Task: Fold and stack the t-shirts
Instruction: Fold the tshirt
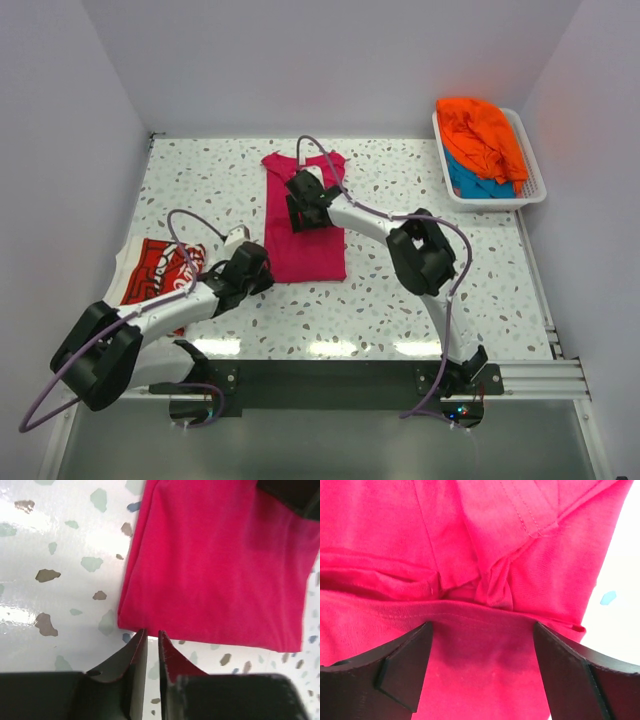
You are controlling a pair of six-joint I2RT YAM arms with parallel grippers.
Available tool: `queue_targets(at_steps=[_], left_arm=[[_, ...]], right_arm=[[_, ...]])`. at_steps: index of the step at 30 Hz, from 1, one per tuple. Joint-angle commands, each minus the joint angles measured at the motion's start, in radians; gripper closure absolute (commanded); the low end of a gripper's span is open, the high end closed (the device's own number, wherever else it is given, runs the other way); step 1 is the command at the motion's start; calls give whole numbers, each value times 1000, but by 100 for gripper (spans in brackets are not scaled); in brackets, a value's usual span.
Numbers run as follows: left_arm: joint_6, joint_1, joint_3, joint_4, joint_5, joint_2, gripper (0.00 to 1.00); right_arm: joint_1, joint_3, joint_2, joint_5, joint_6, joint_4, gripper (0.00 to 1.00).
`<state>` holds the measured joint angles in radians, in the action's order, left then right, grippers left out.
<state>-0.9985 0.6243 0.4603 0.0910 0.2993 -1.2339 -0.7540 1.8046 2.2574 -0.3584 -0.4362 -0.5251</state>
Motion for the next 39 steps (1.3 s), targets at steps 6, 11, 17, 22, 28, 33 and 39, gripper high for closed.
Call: queue_targets(at_steps=[6, 11, 17, 22, 28, 33, 39], left_arm=[[75, -17, 101, 95, 34, 122, 53], [95, -63, 51, 56, -14, 122, 38], [155, -104, 8, -51, -120, 93, 31], [156, -117, -25, -132, -167, 57, 30], [149, -135, -61, -184, -186, 19, 31], [149, -143, -78, -197, -178, -10, 36], [146, -143, -89, -214, -175, -61, 47]], right_arm=[[2, -62, -258, -25, -8, -50, 14], [4, -396, -476, 22, -100, 63, 21], [1, -660, -593, 88, -168, 160, 28], [4, -760, -590, 160, -214, 238, 29], [2, -829, -565, 222, -288, 313, 35], [4, -904, -593, 223, -331, 342, 40], [2, -942, -598, 220, -352, 361, 40]])
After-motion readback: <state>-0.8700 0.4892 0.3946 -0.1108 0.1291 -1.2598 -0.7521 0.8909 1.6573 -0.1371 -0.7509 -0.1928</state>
